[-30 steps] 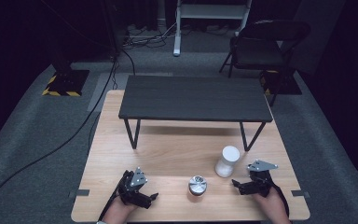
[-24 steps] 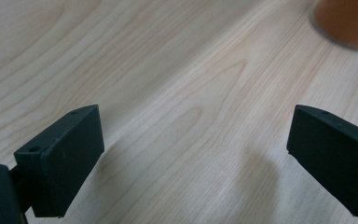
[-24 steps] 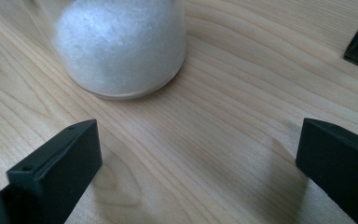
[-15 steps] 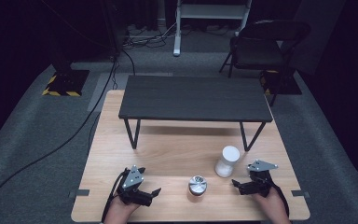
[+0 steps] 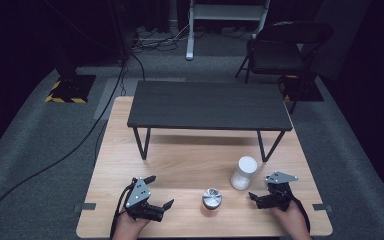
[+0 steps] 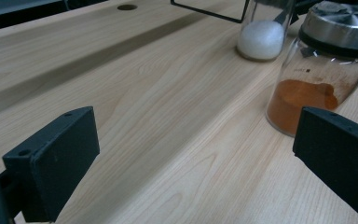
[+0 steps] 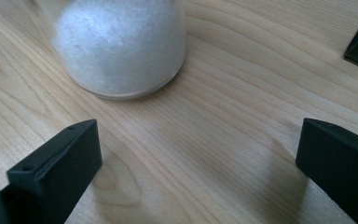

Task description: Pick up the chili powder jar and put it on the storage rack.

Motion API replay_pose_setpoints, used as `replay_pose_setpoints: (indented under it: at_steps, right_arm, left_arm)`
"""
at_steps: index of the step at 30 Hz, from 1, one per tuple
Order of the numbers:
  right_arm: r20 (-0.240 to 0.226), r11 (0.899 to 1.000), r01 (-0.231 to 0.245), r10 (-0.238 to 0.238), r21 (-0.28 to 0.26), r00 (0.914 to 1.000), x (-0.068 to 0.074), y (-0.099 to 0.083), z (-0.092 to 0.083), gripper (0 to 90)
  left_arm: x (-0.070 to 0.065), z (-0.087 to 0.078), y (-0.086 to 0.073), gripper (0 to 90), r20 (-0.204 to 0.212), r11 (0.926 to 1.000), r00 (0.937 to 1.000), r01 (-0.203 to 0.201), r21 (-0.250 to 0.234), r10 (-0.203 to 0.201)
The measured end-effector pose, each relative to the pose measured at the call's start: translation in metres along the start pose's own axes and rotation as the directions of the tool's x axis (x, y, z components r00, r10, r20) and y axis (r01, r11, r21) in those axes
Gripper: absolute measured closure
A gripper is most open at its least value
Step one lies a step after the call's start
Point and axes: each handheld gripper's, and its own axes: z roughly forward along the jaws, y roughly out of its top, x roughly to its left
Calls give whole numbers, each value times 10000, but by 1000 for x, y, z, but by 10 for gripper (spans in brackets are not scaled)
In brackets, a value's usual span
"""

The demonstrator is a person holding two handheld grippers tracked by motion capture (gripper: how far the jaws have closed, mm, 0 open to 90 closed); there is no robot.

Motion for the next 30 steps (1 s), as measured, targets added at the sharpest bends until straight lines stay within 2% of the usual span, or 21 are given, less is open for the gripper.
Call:
replay_pose_setpoints:
  at_steps: [6, 18, 27, 30]
  right_arm:
    - [1, 10000, 0, 0, -2, 10000, 0, 0, 0, 0]
    - [0, 10000, 0, 0, 0, 10000, 0, 0, 0, 0]
    - [-16, 10000, 17, -17, 0, 10000, 0, 0, 0, 0]
    - [-29, 10000, 28, -28, 0, 10000, -1, 0, 0, 0]
  left_arm:
    - [-1, -2, -2, 0, -9, 9998, 10000, 5, -218, -5]
    - [-2, -1, -1, 1, 15, 9997, 10000, -14, -263, 14]
    - [-9, 9, 10, 1, 581, 9990, 9976, -373, -237, 386]
    - [-14, 14, 13, 1, 798, 9989, 9961, -365, -301, 388]
